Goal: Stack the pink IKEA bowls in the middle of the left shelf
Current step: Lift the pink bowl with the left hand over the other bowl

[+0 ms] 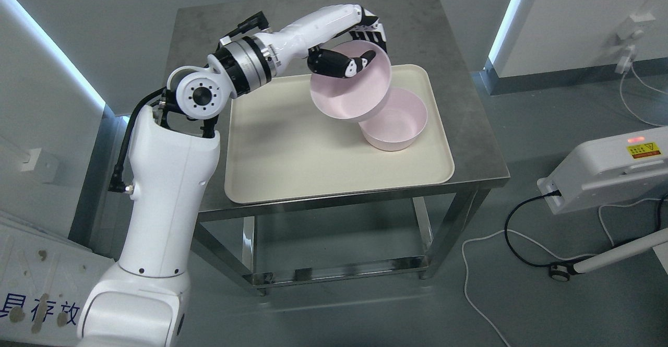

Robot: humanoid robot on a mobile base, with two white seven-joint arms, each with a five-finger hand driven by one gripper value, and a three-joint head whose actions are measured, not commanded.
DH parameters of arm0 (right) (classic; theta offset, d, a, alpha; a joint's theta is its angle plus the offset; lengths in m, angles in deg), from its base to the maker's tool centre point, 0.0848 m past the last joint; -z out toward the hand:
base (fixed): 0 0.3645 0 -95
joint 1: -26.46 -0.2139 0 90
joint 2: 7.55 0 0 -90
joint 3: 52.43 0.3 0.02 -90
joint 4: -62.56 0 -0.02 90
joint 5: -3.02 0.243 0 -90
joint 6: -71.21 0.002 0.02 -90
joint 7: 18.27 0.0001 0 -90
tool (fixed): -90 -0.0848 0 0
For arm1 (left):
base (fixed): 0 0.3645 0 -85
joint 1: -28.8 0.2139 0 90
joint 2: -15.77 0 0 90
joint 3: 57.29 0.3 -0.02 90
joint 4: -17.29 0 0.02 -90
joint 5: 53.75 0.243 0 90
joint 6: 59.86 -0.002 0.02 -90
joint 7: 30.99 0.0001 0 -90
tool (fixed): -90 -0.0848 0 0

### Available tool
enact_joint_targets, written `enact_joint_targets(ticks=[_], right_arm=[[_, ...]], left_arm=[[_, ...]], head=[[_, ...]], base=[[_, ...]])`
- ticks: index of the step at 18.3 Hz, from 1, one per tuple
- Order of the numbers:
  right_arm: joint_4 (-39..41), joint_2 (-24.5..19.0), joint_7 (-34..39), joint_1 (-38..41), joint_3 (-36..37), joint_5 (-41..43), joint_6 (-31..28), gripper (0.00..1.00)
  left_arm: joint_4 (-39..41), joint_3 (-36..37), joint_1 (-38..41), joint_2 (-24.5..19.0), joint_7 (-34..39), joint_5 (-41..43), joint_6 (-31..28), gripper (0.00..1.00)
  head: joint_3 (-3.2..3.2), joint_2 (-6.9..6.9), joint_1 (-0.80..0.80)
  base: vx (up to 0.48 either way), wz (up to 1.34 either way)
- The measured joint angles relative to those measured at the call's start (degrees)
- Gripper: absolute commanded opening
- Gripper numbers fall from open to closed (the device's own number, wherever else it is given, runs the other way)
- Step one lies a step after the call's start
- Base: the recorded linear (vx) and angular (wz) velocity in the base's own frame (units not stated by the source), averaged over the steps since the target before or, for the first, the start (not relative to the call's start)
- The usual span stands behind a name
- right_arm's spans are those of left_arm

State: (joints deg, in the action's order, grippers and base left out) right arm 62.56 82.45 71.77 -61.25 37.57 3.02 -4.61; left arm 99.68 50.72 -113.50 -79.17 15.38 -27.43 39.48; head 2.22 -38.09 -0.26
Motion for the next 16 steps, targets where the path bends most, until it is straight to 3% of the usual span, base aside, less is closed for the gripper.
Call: enact_joint_targets(ticks=[7,16], right_arm=[[0.00,0.00,0.00,-0.01,0.00,0.00,0.00,1.00],[0.00,0.00,0.00,-0.01,0.00,0.00,0.00,1.00]], left_arm=[[-7.32,9.99,-6.83,2.35,4.29,1.34,1.06,0.02],[-16.72,13.02,-9.89,3.88,4.47,6.78,5.82,0.02]], head=[[0.00,0.00,0.00],[0.00,0.00,0.00]], base=[[0.000,0.00],[0.000,0.00]])
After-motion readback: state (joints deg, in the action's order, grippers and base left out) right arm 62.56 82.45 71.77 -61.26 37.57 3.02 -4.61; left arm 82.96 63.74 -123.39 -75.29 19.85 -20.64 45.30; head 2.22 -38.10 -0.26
